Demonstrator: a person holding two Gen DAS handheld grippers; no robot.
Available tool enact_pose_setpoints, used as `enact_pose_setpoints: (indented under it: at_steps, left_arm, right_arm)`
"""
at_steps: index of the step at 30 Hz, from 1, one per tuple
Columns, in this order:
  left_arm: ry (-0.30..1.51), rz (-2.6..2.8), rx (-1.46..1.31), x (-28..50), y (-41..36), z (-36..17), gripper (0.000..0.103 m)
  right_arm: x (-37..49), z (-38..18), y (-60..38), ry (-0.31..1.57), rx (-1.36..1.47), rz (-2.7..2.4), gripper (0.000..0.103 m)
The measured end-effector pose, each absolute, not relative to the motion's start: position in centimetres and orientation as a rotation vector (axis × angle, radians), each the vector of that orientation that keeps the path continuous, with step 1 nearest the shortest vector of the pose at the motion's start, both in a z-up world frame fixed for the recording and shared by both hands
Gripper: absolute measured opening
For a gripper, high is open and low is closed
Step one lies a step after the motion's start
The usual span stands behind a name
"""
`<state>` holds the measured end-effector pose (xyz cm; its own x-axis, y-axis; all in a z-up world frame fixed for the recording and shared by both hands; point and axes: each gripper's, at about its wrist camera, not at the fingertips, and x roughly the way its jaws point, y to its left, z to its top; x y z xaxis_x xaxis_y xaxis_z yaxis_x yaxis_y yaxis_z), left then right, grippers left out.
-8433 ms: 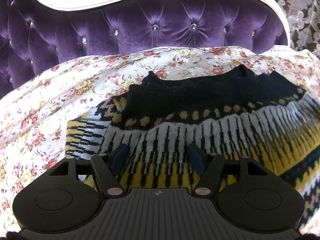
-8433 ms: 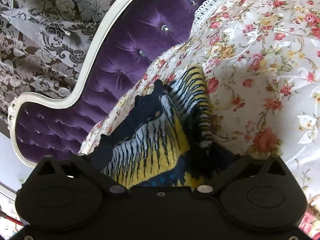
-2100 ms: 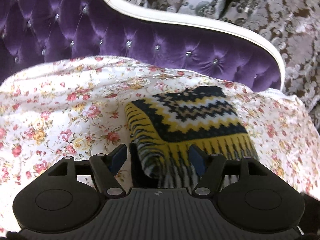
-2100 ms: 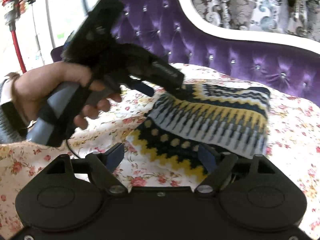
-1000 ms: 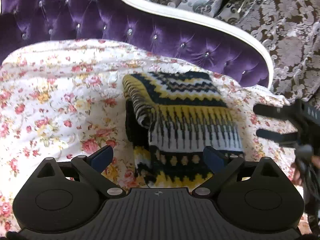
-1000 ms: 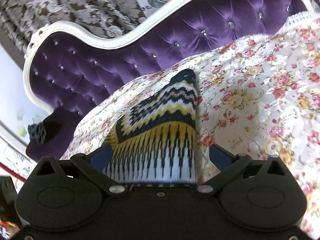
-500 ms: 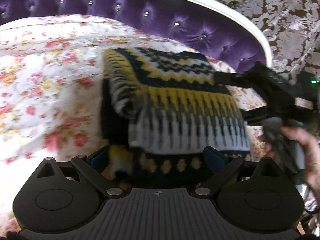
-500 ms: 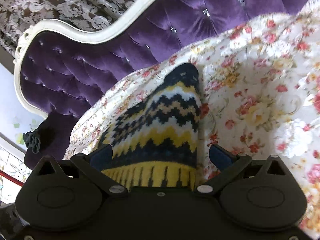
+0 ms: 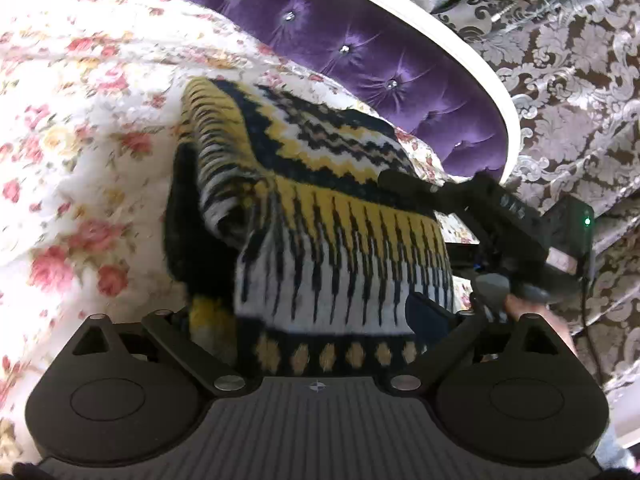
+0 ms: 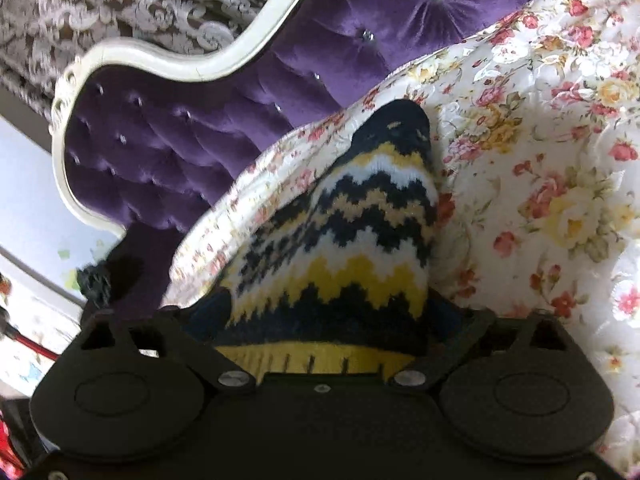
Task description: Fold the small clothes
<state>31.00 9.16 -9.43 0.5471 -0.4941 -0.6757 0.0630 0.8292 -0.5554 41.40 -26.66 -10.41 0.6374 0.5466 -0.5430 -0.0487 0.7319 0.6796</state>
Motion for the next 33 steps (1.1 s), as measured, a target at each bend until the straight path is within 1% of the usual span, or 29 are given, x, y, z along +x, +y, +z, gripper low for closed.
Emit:
enact_pose_setpoints:
  at_steps: [2, 12, 16, 18, 22, 23, 24, 25, 26, 27, 29, 33]
  left_arm:
    - [0.937, -0.337, -0.494, 30.6, 9.5, -9.1, 0.097]
    - [0.877, -0.245, -0.47, 29.0, 13.3, -8.5, 0.097]
    - [0.891, -0.281, -0.431, 29.5, 12.1, -8.7, 0.097]
    - [0.905, -0.329, -0.449, 30.3, 11.0, -9.0, 0.097]
    - [0.931, -0.423, -0.474, 32.0, 8.8, -9.8, 0.096]
    - [0.938, -0.425, -0.486, 32.3, 8.5, -9.8, 0.096]
    - [0.949, -0.428, -0.501, 32.5, 8.2, -9.8, 0.088]
    - [0.961, -0.436, -0.516, 32.7, 8.1, -9.7, 0.078]
    - [0.972, -0.444, -0.536, 32.7, 8.2, -9.6, 0.06]
    - [0.973, -0.447, -0.544, 32.5, 8.2, -9.5, 0.052]
    - [0.979, -0.463, -0.545, 31.8, 8.3, -9.0, 0.049]
    - [1.006, -0.498, -0.578, 29.1, 8.2, -8.3, 0.049]
  right_arm:
    - [41.2, -10.3, -26.4, 0.819, 0.637, 0.373, 0.086]
    - [40.1, -10.6, -27.0, 0.815, 0.658, 0.397, 0.087]
    - [39.9, -10.7, -27.0, 0.804, 0.666, 0.405, 0.088]
    - [40.0, -10.8, -27.0, 0.801, 0.676, 0.417, 0.092]
    - [40.5, -10.9, -26.8, 0.799, 0.682, 0.423, 0.093]
    - [40.5, -10.8, -26.7, 0.803, 0.672, 0.424, 0.09]
    - [40.6, -10.7, -26.6, 0.811, 0.651, 0.415, 0.076]
    - [40.5, -10.5, -26.5, 0.824, 0.622, 0.394, 0.066]
    - [40.5, -10.4, -26.5, 0.837, 0.603, 0.379, 0.058]
    - [40.4, -10.3, -26.6, 0.845, 0.607, 0.373, 0.055]
    - [39.9, -9.8, -26.7, 0.861, 0.611, 0.361, 0.052]
    - [37.9, -8.9, -26.2, 0.901, 0.58, 0.356, 0.052]
